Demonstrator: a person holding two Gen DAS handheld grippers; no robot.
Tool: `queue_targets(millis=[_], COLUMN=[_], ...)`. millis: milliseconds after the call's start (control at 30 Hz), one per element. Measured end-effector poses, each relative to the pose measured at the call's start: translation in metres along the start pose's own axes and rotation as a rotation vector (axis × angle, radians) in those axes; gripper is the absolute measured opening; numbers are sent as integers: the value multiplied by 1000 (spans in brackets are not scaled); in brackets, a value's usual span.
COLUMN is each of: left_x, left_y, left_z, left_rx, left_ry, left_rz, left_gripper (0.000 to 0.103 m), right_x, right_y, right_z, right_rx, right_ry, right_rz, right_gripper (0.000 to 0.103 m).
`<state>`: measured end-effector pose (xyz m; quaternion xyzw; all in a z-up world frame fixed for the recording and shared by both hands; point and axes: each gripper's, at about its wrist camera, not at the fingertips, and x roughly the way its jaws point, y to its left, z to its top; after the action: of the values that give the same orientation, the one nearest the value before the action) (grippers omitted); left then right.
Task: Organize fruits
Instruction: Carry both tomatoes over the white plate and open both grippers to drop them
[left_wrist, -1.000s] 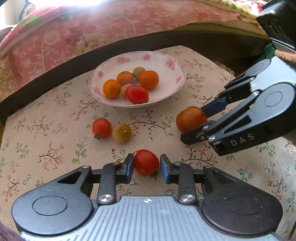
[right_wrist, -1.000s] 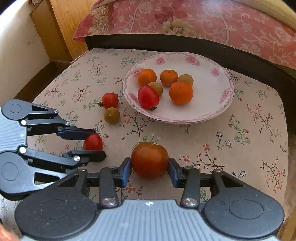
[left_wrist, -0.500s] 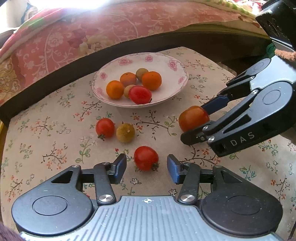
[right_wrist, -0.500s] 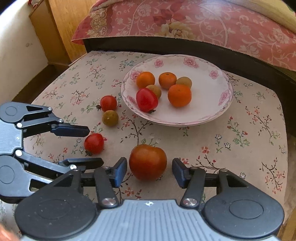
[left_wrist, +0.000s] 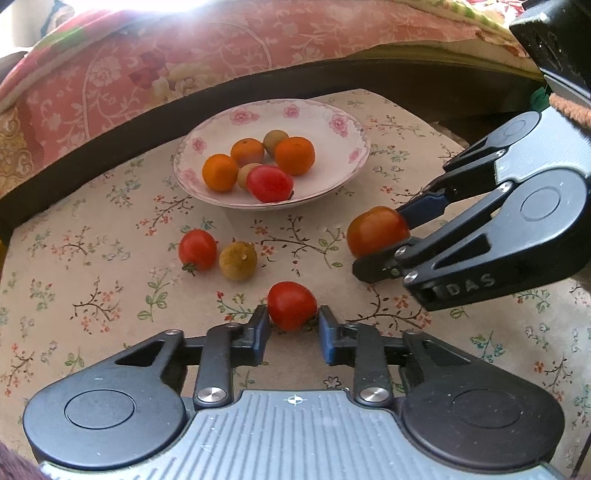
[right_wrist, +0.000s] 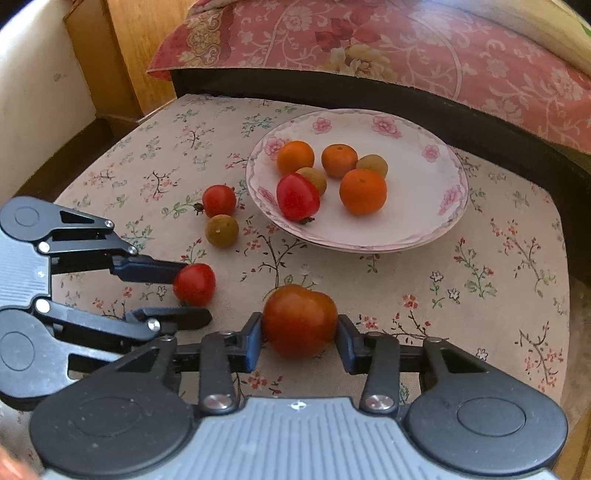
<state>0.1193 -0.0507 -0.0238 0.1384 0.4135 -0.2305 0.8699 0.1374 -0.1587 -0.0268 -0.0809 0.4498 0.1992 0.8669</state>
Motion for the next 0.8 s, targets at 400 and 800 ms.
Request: queue_targets(millis=[400, 800], left_x=[-2, 0], left_y=[0, -2], left_z=[1, -1], left_rx=[10, 15], left_ry=[-2, -16], left_rz=[8, 17], left_gripper=[38, 54], right_x=[-3, -7], right_y=[2, -3], right_z=[-2, -7], right_rx=[-23, -4], right_ry=[13, 17], right_rz=[-12, 2], right_gripper=[44, 46])
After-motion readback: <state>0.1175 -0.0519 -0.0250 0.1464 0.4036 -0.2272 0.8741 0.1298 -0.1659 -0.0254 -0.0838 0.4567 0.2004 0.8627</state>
